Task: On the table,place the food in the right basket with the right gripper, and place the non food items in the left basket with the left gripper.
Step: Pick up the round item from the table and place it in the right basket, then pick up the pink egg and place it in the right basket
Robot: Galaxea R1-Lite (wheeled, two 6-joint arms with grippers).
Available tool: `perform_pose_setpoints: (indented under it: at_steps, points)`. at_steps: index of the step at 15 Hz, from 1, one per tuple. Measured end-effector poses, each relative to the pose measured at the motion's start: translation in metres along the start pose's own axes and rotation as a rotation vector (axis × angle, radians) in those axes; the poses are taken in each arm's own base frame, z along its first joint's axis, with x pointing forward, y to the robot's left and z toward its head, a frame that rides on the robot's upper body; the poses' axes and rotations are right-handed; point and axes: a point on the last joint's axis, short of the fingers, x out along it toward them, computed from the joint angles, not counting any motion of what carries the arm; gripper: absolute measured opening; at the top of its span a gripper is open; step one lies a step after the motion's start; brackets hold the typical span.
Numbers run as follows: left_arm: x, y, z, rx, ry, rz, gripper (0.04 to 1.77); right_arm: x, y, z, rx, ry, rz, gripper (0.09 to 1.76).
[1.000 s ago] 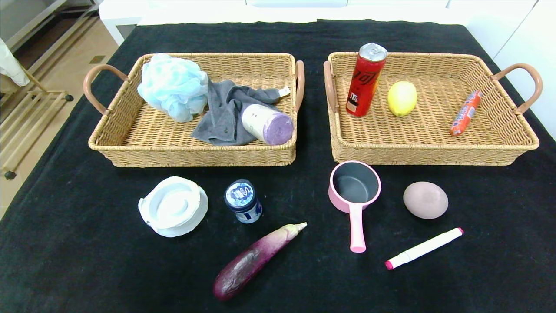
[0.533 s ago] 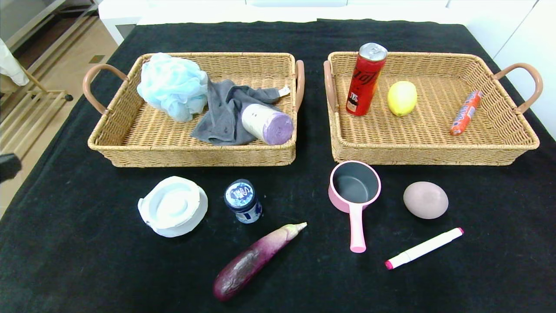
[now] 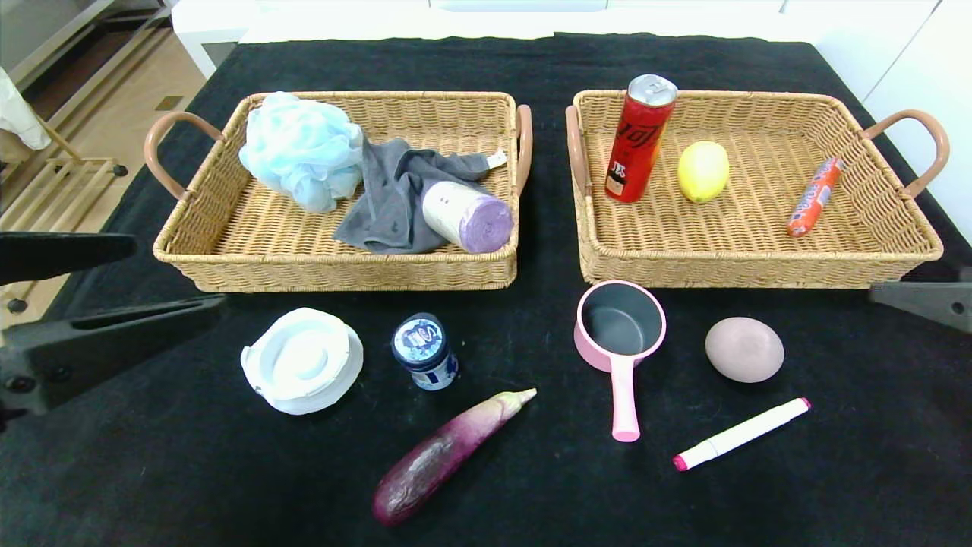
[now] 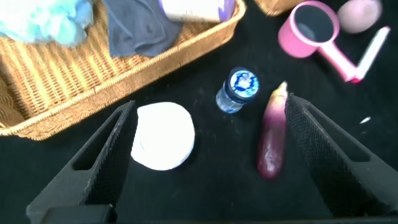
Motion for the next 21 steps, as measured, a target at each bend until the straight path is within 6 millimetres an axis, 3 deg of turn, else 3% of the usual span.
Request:
perform_pose_setpoints:
  at_steps: [4,16,21]
  points:
    - [0.017,-0.007,-0.003,0.009,0.053,-0.008,1.72,0.019,0.011,-0.002,-0.001,0.053,0.058,1.71]
    - [0.024,-0.007,-0.005,0.016,0.081,0.004,1.72,0.074,0.039,-0.009,-0.032,0.161,0.093,1.71]
    - [0.029,-0.012,-0.007,0.024,0.092,-0.037,1.72,0.085,0.041,-0.013,-0.023,0.194,0.095,1.71]
